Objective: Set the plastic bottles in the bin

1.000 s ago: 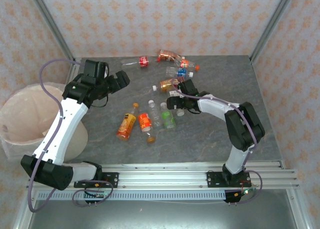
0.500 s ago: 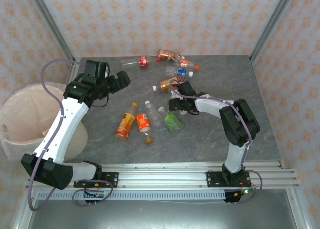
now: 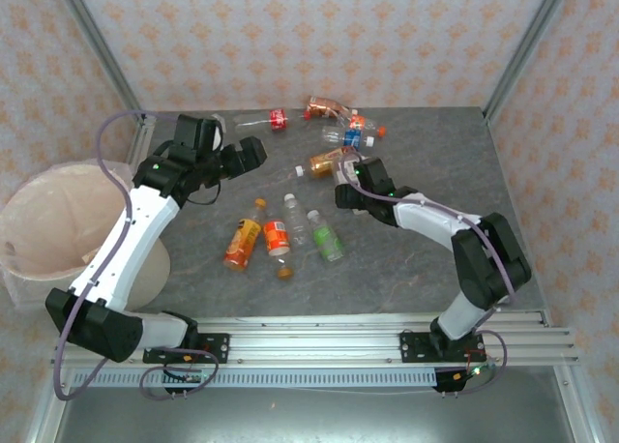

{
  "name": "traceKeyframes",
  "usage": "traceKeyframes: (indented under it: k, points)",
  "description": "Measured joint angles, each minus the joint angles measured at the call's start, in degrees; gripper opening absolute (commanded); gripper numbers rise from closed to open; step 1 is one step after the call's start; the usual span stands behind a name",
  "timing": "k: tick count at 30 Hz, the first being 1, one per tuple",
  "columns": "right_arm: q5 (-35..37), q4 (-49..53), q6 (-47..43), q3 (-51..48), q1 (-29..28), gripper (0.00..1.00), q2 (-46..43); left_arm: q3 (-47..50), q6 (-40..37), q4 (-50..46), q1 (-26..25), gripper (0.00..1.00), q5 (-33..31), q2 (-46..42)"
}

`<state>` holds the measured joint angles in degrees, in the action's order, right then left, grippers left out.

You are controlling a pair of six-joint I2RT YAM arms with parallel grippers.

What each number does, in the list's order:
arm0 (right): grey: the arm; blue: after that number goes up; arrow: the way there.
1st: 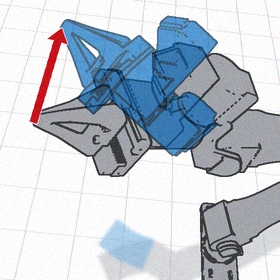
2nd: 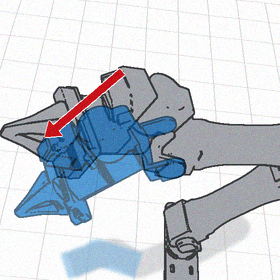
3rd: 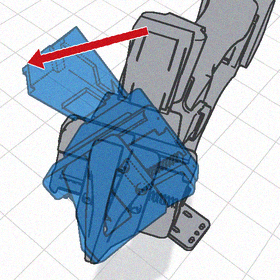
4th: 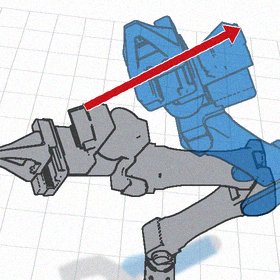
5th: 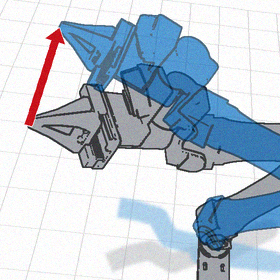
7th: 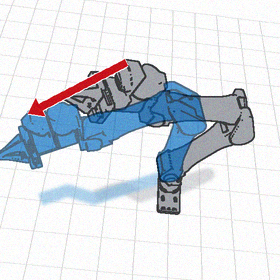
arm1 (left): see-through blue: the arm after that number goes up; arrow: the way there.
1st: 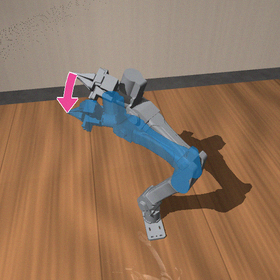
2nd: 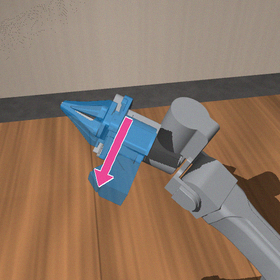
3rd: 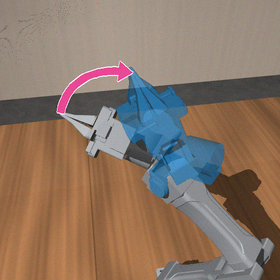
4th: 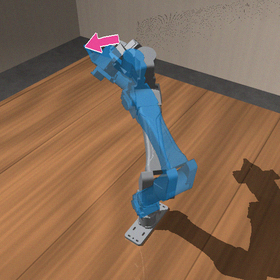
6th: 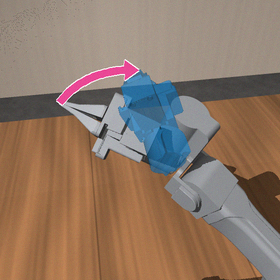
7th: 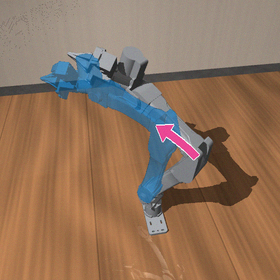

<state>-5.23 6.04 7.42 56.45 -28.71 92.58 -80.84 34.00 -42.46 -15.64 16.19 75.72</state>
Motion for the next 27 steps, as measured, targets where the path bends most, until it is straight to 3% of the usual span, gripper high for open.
traceKeyframes:
  k: [9,21,27]
  points:
    - [-6.9,-5.7,0.0,-4.4,-0.3,0.61,-6.8,-0.1,-1.0,3.7,-6.3,1.00,2.2,4.7]
    - [-19.1,-12.8,0.5,-4.6,-4.1,0.60,-11.8,-5.2,-0.1,12.7,-14.5,1.00,9.5,18.0]
    - [-22.1,-13.7,1.4,-4.6,-5.1,0.61,-11.8,-5.8,2.4,13.6,-15.5,1.00,7.2,20.9]
